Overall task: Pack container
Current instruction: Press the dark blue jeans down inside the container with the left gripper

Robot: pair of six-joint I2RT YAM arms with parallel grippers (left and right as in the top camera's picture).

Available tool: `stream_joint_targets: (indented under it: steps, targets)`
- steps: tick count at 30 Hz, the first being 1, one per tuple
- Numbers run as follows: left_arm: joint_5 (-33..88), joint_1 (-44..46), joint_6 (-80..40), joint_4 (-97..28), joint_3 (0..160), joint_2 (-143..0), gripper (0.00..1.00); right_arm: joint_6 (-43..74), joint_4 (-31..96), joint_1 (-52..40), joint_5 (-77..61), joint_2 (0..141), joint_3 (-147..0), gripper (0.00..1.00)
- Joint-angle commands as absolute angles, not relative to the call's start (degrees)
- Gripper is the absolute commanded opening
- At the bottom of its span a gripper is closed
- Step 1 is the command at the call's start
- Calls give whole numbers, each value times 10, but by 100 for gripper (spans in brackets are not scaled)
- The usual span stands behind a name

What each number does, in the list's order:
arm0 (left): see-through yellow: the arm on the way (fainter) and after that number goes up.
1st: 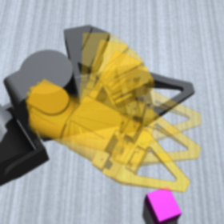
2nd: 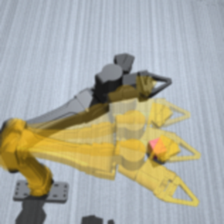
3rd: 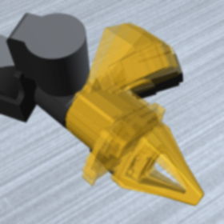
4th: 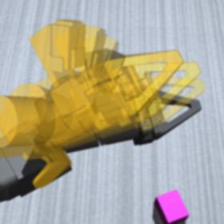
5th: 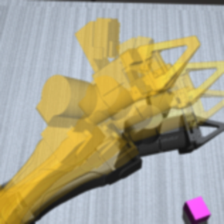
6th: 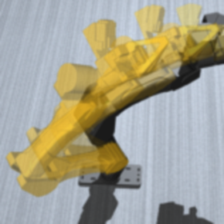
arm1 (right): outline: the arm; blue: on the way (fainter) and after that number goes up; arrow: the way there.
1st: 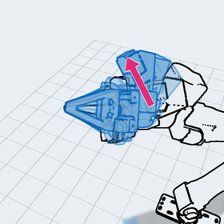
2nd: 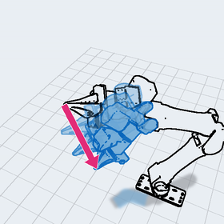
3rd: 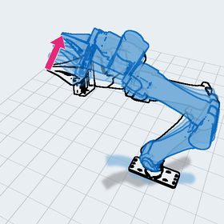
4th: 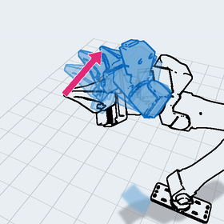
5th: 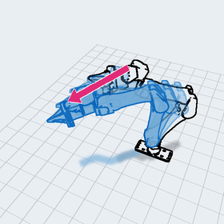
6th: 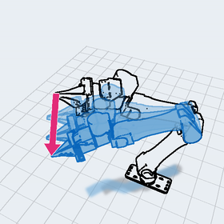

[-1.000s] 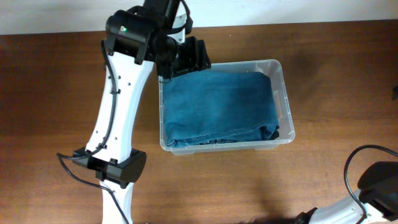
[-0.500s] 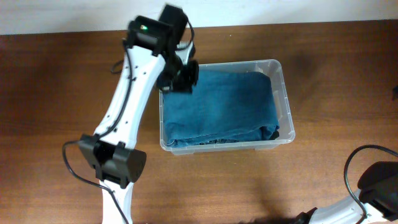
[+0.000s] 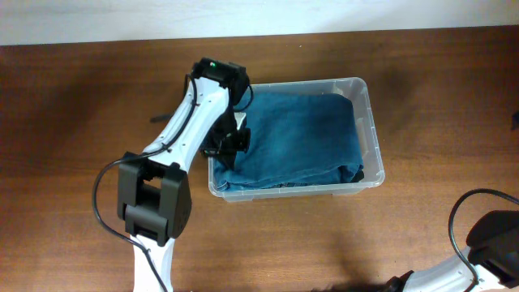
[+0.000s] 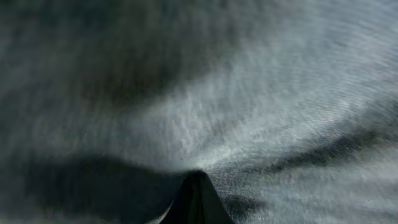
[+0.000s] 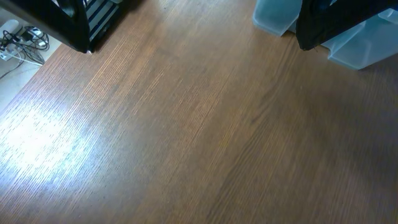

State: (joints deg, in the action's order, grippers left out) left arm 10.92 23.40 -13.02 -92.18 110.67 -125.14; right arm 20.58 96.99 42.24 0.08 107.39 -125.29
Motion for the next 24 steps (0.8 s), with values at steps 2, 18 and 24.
stream_joint_targets:
  steps: [2,18,24]
  targets:
    - [86,236,-121,-884,1047,-1247,1,204,973,424,2,1061,-1253,98]
    - [44,236,-119,-913,1313,-1246,1,204,973,424,2,1061,-1253,98]
    - [-26,236,-166,-891,1317,-1258,1,204,973,424,2,1062,-1253,98]
